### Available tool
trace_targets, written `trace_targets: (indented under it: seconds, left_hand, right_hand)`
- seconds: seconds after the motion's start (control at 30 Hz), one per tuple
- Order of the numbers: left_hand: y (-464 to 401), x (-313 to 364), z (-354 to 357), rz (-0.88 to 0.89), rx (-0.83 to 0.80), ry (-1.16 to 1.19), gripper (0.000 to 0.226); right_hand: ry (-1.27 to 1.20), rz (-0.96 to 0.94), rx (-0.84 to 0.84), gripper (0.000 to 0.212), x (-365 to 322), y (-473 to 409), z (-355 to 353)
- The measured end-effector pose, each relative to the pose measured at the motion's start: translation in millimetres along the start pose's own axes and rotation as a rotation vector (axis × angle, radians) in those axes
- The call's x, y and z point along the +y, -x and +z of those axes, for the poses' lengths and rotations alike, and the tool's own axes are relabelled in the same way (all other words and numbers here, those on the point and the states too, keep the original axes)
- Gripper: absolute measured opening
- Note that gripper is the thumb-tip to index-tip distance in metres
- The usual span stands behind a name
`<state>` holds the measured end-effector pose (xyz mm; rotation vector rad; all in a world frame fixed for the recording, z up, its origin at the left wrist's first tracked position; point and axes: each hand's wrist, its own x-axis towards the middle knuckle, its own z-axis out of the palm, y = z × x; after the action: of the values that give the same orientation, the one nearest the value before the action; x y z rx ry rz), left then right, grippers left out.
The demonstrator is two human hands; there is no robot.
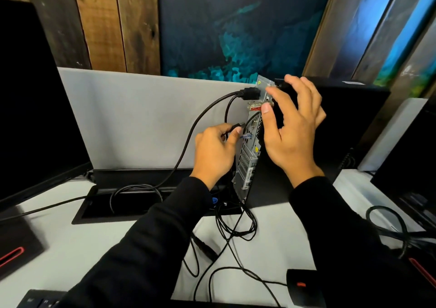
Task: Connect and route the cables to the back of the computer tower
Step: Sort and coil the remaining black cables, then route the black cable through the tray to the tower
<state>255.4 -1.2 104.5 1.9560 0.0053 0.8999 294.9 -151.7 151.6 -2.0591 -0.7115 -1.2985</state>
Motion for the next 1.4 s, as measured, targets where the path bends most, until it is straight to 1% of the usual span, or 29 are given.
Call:
trace_targets:
  seconds: [0.1, 0.17, 0.3, 0.4, 0.43, 0.53, 0.57, 0.63, 0.73, 0.87, 1.07, 1.23, 1.3, 1.37, 1.4]
  left_hand:
    - [-9, -6, 7, 0.034, -0.055, -0.172, 0.024]
    - [-12, -9, 11, 0.031, -0.069, -0.267, 0.022]
    - [-15, -14, 11, -0.084, -0.091, -0.219, 0.02]
    - [-21, -10, 9, -0.083, -0.112, -0.239, 0.017]
    - [-25, -7, 5, -0.095, -0.156, -0.246, 0.017]
    - [-38, 3, -5, -0.168, -0.367, -0.314, 0.021]
    - [-42, 4, -7, -0.174, -0.416, -0.351, 0.023]
    - [-45, 8, -7, -0.155, -0.459, -0.398, 0.031]
    - [-47, 7, -4, -0.144, -0.471, -0.383, 0.04]
    - [-44, 4, -3, -0.11, -0.419, -0.332, 0.027]
    - [-44, 2, -2, -0.065, -0.399, -0.338, 0.028]
    - [-48, 15, -8, -0.244, -0.49, -0.303, 0.044]
    - [-51, 20, -7, -0.3, -0.514, -0.31, 0.038]
    - [-53, 23, -5, -0.353, -0.534, -0.268, 0.031]
    - [-53, 24, -4, -0.388, -0.539, -0.235, 0.031]
  right_hand:
    - [0.012, -0.007, -0.002, 0.032, 2, 1, 0]
    - [0.013, -0.011, 0.0, 0.033, 3, 2, 0]
    - [0.015, -0.018, 0.001, 0.034, 5, 3, 1]
    - [0.009, -0.015, 0.002, 0.033, 5, 3, 1]
    - [0.01, -0.016, 0.001, 0.033, 5, 3, 2]
    - [0.012, -0.02, 0.002, 0.033, 7, 3, 2]
    - [0.009, -0.019, 0.005, 0.033, 7, 2, 3]
    - [0.002, -0.018, 0.009, 0.033, 7, 2, 3]
    - [-0.005, -0.021, 0.011, 0.033, 7, 3, 3]
    - [-0.007, -0.017, 0.014, 0.033, 7, 3, 4]
    - [-0.019, -0.011, 0.034, 0.031, 5, 4, 6]
    - [-0.041, 0.01, 0.055, 0.026, 1, 5, 9]
    - [-0.05, 0.02, 0.056, 0.022, 0, 5, 11]
    - [-0.059, 0.03, 0.052, 0.022, 1, 5, 11]
    - [-0.064, 0.034, 0.05, 0.022, 1, 5, 11]
